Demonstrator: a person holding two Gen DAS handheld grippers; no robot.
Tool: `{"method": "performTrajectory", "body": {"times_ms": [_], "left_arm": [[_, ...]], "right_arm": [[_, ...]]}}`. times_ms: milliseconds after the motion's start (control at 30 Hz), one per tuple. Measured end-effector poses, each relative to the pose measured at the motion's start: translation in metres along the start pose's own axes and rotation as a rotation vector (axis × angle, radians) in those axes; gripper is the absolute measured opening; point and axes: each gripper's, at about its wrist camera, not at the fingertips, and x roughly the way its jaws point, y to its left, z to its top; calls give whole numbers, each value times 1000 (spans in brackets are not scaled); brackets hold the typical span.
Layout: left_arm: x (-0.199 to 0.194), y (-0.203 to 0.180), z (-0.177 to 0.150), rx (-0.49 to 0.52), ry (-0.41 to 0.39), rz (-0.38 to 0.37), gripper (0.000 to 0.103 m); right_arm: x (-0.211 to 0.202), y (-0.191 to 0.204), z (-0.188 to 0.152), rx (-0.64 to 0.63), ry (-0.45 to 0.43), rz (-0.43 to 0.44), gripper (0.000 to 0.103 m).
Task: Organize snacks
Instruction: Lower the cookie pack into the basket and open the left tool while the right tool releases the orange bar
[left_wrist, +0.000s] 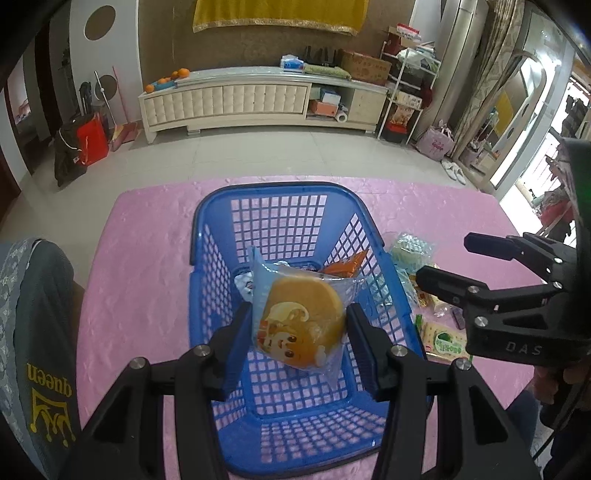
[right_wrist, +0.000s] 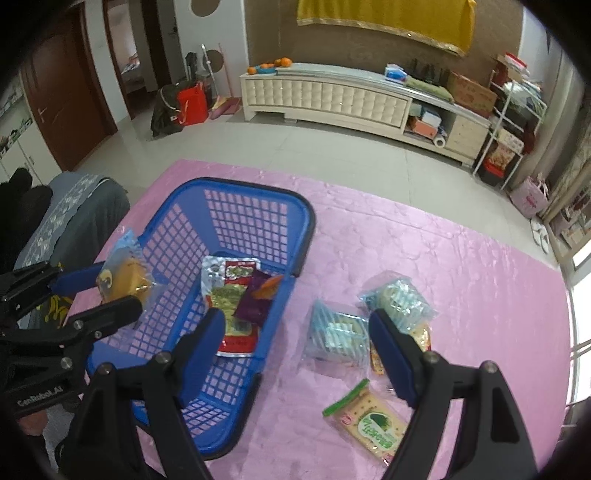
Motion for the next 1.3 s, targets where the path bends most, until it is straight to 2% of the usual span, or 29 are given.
{"method": "performTrajectory", "body": {"times_ms": [467,500,567,633,900,1300], "left_arm": [[72,-2,43,63,85,35,49],[73,-3,45,71,82,40,50],[73,-4,50,91,63,47,60],[69,-7,51,97,40,52,77],[38,-19,35,115,31,33,78],[-44,-31,4,90,-61,16,79]], "right_arm": [[52,-38,8,75,58,51,83],[53,-39,9,76,53,55,83],[53,-42,11,81,46,55,83],[52,-45,12,91,43,57,83],[27,-42,-2,107,45,75,83],[-44,-27,-28,107,-10,83,83]]}}
